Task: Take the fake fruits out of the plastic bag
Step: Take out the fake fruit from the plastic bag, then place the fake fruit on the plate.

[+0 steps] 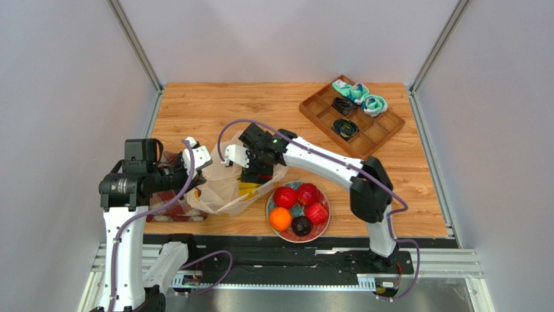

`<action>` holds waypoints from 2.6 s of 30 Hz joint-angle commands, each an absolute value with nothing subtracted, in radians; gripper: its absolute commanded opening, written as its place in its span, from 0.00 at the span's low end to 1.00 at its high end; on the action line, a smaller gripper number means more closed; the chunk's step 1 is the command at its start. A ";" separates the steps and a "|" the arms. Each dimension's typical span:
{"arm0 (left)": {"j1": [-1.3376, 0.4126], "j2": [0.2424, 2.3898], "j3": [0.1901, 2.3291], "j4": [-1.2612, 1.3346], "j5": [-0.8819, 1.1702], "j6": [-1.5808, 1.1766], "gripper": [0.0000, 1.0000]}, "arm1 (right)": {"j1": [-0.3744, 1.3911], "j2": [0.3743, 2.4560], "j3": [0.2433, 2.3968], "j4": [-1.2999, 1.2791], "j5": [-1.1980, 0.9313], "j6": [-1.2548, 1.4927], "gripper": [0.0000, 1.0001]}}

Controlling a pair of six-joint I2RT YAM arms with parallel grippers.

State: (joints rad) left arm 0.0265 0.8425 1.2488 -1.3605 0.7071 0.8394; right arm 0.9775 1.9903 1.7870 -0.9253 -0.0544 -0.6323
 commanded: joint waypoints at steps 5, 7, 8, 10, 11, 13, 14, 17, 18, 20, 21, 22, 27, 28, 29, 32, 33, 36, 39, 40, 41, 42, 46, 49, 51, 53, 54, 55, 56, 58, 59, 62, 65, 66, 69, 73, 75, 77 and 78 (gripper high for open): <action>0.026 0.856 1.235 -1.554 0.750 0.807 0.00 | 0.968 1.710 1.718 -0.851 -0.526 -0.568 0.39; 0.025 0.864 1.235 -1.539 0.750 0.805 0.00 | 0.965 1.703 1.726 -0.847 -0.575 -0.543 0.40; 0.025 0.865 1.235 -1.529 0.743 0.799 0.00 | 0.956 1.703 1.745 -0.847 -0.586 -0.532 0.39; 0.025 0.873 1.235 -1.499 0.735 0.778 0.00 | 0.946 1.695 1.769 -0.830 -0.632 -0.494 0.39; 0.026 0.877 1.236 -1.490 0.726 0.770 0.00 | 0.946 1.687 1.798 -0.833 -0.643 -0.488 0.39; 0.025 0.888 1.239 -1.463 0.715 0.746 0.00 | 0.948 1.668 1.818 -0.886 -0.660 -0.521 0.39; 0.026 0.891 1.244 -1.457 0.703 0.738 0.00 | 0.946 1.617 1.810 -0.903 -0.657 -0.544 0.39; 0.026 0.903 1.244 -1.433 0.687 0.721 0.00 | 0.936 1.517 1.697 -0.946 -0.618 -0.646 0.41; 0.025 0.904 1.244 -1.422 0.686 0.716 0.00 | 0.931 1.452 1.618 -0.956 -0.589 -0.669 0.41; 0.025 0.913 1.246 -1.413 0.681 0.706 0.00 | 0.917 1.396 1.545 -0.977 -0.568 -0.742 0.41; 0.025 0.916 1.246 -1.407 0.680 0.700 0.00 | 0.916 1.341 1.461 -0.983 -0.548 -0.768 0.42; 0.026 0.923 1.246 -1.404 0.680 0.693 0.00 | 0.914 1.318 1.422 -0.985 -0.537 -0.791 0.42; 0.025 0.931 1.249 -1.405 0.681 0.686 0.00 | 0.916 1.250 1.230 -0.913 -0.480 -0.847 0.43; 0.025 0.931 1.252 -1.407 0.681 0.686 0.00 | 0.916 1.259 1.197 -0.905 -0.476 -0.854 0.43; 0.025 0.931 1.253 -1.410 0.680 0.686 0.00 | 0.914 1.264 1.184 -0.894 -0.469 -0.862 0.43; 0.025 0.930 1.256 -1.419 0.681 0.686 0.00 | 0.916 1.299 1.120 -0.848 -0.450 -0.890 0.43; 0.026 0.928 1.255 -1.420 0.680 0.684 0.00 | 0.916 1.310 1.106 -0.815 -0.440 -0.888 0.43; 0.025 0.920 1.256 -1.424 0.680 0.680 0.00 | 0.913 1.347 1.060 -0.747 -0.411 -0.873 0.43; 0.026 0.911 1.255 -1.424 0.683 0.669 0.00 | 0.911 1.361 1.035 -0.703 -0.416 -0.868 0.47; 0.025 0.910 1.255 -1.422 0.684 0.667 0.00 | 0.913 1.364 1.031 -0.698 -0.414 -0.868 0.51; 0.025 0.908 1.255 -1.422 0.683 0.667 0.00 | 0.913 1.370 1.028 -0.698 -0.414 -0.871 0.58; 0.025 0.905 1.255 -1.422 0.680 0.664 0.00 | 0.913 1.368 1.020 -0.713 -0.416 -0.877 0.62; 0.025 0.907 1.253 -1.424 0.680 0.666 0.00 | 0.913 1.353 1.003 -0.730 -0.403 -0.900 0.96; 0.026 0.911 1.255 -1.427 0.683 0.666 0.00 | 0.911 1.339 1.041 -0.776 -0.402 -0.870 1.00; 0.025 0.913 1.256 -1.430 0.686 0.672 0.00 | 0.911 1.329 1.071 -0.822 -0.413 -0.861 1.00; 0.025 0.913 1.255 -1.431 0.687 0.673 0.00 | 0.911 1.321 1.106 -0.848 -0.422 -0.842 1.00; 0.026 0.916 1.255 -1.431 0.687 0.675 0.00 | 0.911 1.316 1.112 -0.860 -0.422 -0.836 1.00; 0.025 0.916 1.255 -1.431 0.689 0.675 0.00 | 0.911 1.307 1.124 -0.864 -0.422 -0.831 1.00; 0.025 0.917 1.255 -1.431 0.690 0.676 0.00 | 0.911 1.304 1.127 -0.870 -0.420 -0.825 1.00; 0.025 0.919 1.255 -1.433 0.690 0.678 0.00 | 0.911 1.293 1.132 -0.879 -0.413 -0.818 1.00; 0.025 0.917 1.255 -1.431 0.690 0.678 0.00 | 0.911 1.292 1.132 -0.879 -0.404 -0.816 1.00; 0.025 0.916 1.255 -1.431 0.692 0.678 0.00 | 0.907 1.295 1.121 -0.882 -0.391 -0.821 0.93; 0.025 0.914 1.255 -1.431 0.692 0.678 0.00 | 0.905 1.313 1.109 -0.890 -0.394 -0.836 0.85; 0.025 0.914 1.255 -1.431 0.692 0.678 0.00 | 0.905 1.318 1.100 -0.891 -0.397 -0.838 0.84; 0.025 0.911 1.255 -1.431 0.689 0.675 0.00 | 0.905 1.325 1.069 -0.882 -0.408 -0.847 0.77; 0.025 0.905 1.255 -1.431 0.687 0.675 0.00 | 0.904 1.330 1.051 -0.870 -0.402 -0.848 0.69; 0.025 0.905 1.255 -1.431 0.687 0.673 0.00 | 0.903 1.335 1.049 -0.868 -0.399 -0.853 0.63; 0.025 0.905 1.255 -1.430 0.687 0.672 0.00 | 0.904 1.335 1.048 -0.862 -0.400 -0.850 0.62; 0.025 0.905 1.255 -1.427 0.684 0.670 0.00 | 0.902 1.335 1.048 -0.859 -0.400 -0.848 0.62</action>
State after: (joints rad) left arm 0.0265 0.9154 1.2377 -1.3605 0.6712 0.6773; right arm 0.9062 1.3338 1.0481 -0.8787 -0.3985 -0.8433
